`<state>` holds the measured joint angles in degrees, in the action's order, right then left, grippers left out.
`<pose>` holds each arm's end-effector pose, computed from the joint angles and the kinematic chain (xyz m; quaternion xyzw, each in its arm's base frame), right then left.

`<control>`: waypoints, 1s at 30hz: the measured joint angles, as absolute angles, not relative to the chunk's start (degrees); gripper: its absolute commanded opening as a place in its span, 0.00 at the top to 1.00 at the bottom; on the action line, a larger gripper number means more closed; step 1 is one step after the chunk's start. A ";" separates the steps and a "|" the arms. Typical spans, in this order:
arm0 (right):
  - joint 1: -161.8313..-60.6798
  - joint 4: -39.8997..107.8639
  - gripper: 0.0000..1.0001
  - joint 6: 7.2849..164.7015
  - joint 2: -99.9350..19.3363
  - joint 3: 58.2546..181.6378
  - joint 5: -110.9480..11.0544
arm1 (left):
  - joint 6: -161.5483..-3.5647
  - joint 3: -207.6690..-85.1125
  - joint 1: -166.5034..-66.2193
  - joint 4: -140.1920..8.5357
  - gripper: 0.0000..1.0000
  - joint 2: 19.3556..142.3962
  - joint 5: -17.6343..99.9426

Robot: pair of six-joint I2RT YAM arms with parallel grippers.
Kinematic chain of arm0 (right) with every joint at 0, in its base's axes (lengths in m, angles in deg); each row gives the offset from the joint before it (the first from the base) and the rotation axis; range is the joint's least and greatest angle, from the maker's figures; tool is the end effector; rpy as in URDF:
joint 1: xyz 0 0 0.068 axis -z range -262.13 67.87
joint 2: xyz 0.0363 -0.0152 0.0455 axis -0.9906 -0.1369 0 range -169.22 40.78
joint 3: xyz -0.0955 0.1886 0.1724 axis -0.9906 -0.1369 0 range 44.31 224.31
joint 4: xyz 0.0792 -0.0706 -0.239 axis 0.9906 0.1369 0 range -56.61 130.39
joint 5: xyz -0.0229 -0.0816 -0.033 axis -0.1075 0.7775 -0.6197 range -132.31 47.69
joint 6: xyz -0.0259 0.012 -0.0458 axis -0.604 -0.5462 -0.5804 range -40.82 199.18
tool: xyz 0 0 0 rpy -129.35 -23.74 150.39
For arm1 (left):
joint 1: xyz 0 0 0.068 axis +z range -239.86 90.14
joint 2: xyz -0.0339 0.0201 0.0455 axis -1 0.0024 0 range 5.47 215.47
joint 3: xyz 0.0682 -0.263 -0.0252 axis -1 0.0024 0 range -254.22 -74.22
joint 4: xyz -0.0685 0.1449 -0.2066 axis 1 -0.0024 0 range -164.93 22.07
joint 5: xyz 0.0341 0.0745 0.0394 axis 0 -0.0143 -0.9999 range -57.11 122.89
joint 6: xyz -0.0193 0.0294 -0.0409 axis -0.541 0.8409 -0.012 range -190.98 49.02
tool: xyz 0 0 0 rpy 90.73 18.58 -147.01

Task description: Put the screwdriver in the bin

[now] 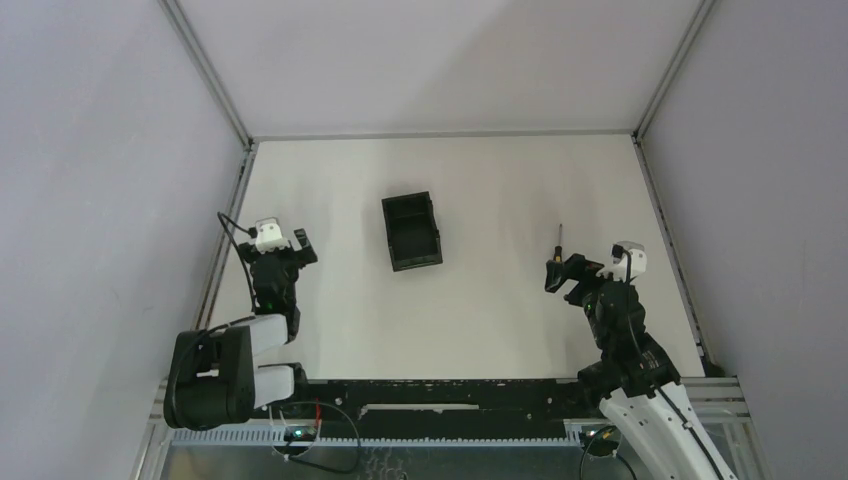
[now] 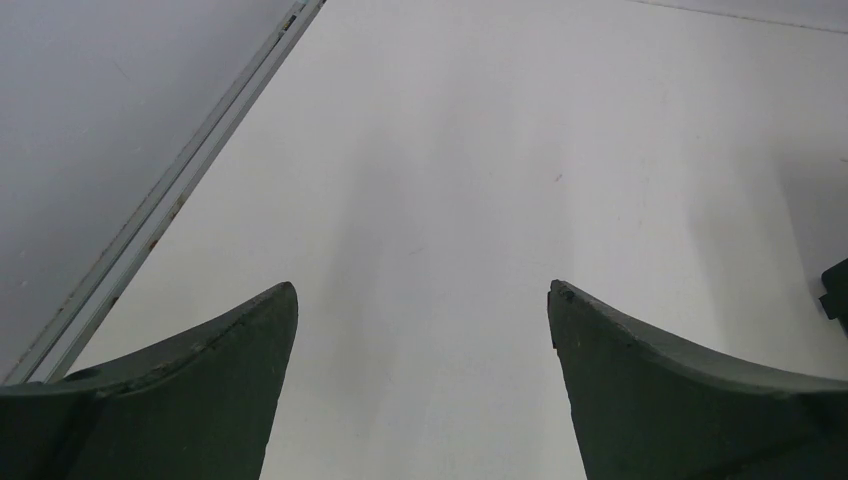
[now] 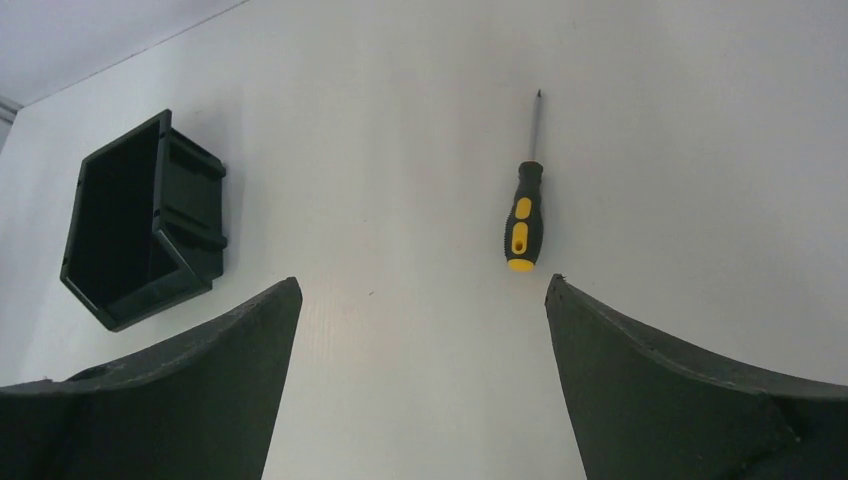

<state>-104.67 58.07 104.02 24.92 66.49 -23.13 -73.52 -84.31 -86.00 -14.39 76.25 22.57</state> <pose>0.1017 0.0296 0.2383 0.1135 0.7974 0.1081 0.5827 0.2127 0.0208 0.1650 -0.1011 0.7423 0.0750 0.6581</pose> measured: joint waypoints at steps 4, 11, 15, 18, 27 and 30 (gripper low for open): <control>-104.67 57.90 0.00 104.00 24.53 66.53 -21.79 | -73.52 -84.31 -86.00 -14.42 0.00 76.25 22.54; -104.61 54.73 0.02 100.43 18.32 73.09 -24.33 | -73.52 -84.31 -86.00 -14.42 0.00 76.25 22.54; -102.97 57.11 0.00 98.53 5.65 88.04 -24.11 | -73.52 -84.31 -85.98 -14.42 0.00 76.25 22.57; -98.16 60.96 0.00 97.37 -7.84 103.99 -26.78 | -73.52 -84.31 -86.00 -14.42 0.00 76.25 22.57; -82.25 77.33 0.12 94.45 -48.23 129.22 -40.20 | -73.52 -84.31 -86.00 -14.42 0.00 76.25 22.54; -82.25 79.84 0.14 94.07 -55.73 124.49 -43.30 | -73.52 -84.31 -85.98 -14.39 0.00 76.25 22.57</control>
<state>-82.25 79.84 94.07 -55.73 124.49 -43.30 -73.52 -84.31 -85.98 -14.39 76.25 22.57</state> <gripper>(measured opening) 0.886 0.996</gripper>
